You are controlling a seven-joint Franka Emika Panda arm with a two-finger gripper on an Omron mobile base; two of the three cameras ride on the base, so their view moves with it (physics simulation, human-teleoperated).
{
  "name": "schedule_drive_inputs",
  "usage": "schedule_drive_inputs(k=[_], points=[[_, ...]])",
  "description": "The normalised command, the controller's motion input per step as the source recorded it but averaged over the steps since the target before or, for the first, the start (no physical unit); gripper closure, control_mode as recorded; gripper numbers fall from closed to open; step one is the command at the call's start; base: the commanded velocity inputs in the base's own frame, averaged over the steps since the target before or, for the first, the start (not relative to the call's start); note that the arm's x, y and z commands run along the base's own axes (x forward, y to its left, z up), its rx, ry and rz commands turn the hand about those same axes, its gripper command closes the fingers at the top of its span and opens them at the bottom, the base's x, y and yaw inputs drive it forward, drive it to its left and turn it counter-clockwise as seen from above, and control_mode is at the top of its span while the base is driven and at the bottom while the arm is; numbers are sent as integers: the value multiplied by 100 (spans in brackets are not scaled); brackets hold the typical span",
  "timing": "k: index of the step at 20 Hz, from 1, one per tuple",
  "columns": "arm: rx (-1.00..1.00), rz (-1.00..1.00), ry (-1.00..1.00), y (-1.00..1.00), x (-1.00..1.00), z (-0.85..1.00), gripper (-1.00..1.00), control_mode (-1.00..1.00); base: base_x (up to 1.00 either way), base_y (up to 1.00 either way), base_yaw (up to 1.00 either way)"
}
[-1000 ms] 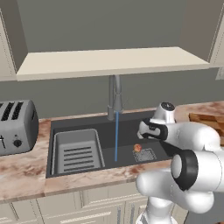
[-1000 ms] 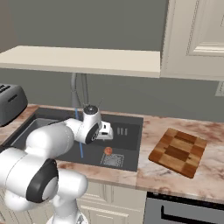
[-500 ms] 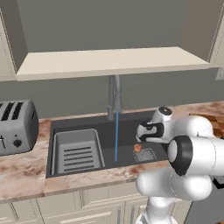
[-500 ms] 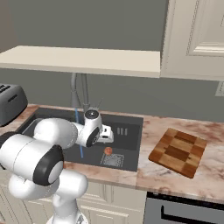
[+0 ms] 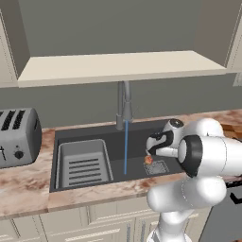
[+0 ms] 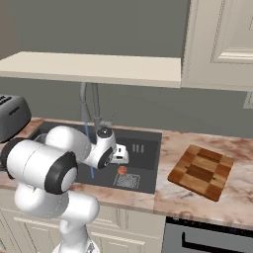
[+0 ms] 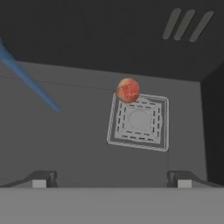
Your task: Pick the peach from the sink and place it on the cutting board to airdry. Then turn off the sink faucet.
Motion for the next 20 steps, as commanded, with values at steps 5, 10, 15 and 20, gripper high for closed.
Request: schedule_drive_inputs(k=[5, 10, 15, 20], points=[[0, 0, 0, 0, 10, -25, -100, -100, 0, 0, 0], [0, 0, 0, 0, 10, -21, -100, -100, 0, 0, 0], [0, 0, 0, 0, 10, -18, -100, -100, 0, 0, 0], [0, 0, 0, 0, 9, -14, -100, -100, 0, 0, 0]])
